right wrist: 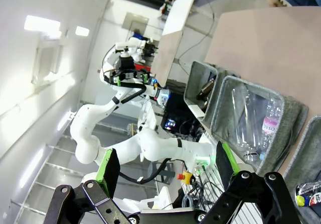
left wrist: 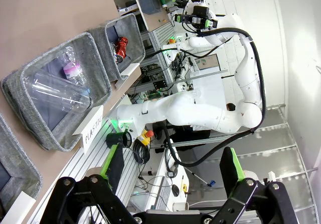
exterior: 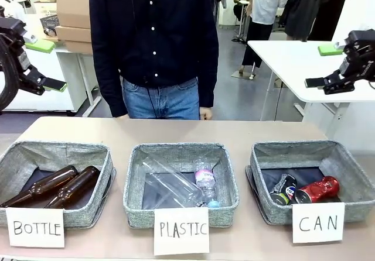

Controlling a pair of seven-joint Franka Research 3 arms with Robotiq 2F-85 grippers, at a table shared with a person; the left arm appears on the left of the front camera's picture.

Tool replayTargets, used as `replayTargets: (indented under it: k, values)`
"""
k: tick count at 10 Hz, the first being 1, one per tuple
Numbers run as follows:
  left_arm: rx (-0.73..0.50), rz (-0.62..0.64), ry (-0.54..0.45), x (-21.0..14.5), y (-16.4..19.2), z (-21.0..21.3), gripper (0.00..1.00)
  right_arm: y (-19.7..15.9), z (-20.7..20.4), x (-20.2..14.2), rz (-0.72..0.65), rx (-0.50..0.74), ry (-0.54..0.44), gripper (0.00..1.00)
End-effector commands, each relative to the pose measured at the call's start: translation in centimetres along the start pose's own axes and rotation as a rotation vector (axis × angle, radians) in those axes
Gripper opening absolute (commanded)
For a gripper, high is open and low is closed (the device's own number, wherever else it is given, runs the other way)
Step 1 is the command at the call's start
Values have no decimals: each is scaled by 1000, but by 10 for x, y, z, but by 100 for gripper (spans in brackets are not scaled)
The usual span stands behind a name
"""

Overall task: Sort the can waste into the basket.
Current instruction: Pick up the can waste from the table and place it in the right Fabric basket.

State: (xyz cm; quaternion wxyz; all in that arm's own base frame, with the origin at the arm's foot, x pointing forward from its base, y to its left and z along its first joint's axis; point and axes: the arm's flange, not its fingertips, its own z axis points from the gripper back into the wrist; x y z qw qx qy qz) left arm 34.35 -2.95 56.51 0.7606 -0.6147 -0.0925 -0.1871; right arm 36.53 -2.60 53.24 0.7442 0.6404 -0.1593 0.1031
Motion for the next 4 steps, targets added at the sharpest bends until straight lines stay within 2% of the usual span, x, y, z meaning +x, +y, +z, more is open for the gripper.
replayTargets:
  k: [1,4]
  values:
    - [2,-4,7,-3,-1,0,100,0,3,2,19,4,6,100]
    - [2,-4,7,-3,-1,0,100,0,3,2,19,4,6,100]
